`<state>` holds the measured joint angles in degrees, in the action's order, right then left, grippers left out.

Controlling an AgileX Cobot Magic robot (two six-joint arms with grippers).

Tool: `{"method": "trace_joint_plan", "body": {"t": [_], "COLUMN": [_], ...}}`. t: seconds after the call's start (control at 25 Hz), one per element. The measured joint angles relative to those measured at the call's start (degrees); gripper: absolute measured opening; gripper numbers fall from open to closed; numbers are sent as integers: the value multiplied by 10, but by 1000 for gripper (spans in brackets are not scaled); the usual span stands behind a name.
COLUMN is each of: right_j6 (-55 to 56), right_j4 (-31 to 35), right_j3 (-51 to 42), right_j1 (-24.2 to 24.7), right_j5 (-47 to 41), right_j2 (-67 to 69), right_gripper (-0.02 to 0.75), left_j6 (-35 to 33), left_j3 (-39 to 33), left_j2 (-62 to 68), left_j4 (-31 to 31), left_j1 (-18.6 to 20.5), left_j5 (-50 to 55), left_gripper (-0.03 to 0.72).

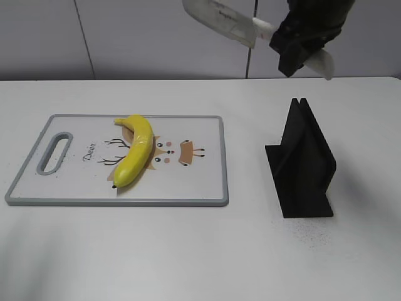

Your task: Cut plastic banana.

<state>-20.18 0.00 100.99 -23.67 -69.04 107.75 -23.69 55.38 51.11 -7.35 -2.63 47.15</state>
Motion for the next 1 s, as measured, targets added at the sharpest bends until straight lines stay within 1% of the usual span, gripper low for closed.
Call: {"method": "trace_joint_plan", "body": {"t": [0.08, 0.2, 0.32, 0.52, 0.64, 0.72, 0.8, 0.88, 1.0], "right_j6": [-32, -88, -128, -240, -280, -297, -322, -352, -390], "right_j4": [0, 26, 59, 108, 118, 120, 121, 121, 124], "right_j3": [11, 24, 43, 55, 56, 56, 56, 56, 62], "right_j1": [0, 0, 0, -2, -3, -3, -6, -13, -24], "right_j5": [1, 1, 1, 1, 2, 2, 2, 2, 3], "right_j2": [15, 33, 53, 71, 82, 93, 102, 109, 117], "right_gripper": [181, 181, 181, 181, 181, 181, 181, 181, 181], "left_j6": [-36, -115, -213, -370, -472, -541, -597, -632, -651], "left_j3": [47, 116, 177, 259, 283, 288, 289, 289, 290], "left_j2": [47, 122, 197, 294, 335, 355, 368, 381, 399], "left_j4": [-23, -73, -108, -166, -209, -237, -261, -277, -292], "left_j1": [0, 0, 0, 0, 0, 0, 0, 0, 0], "left_j5": [0, 10, 42, 113, 131, 133, 136, 136, 145], "left_gripper": [602, 602, 600, 595, 593, 592, 592, 592, 592]}}
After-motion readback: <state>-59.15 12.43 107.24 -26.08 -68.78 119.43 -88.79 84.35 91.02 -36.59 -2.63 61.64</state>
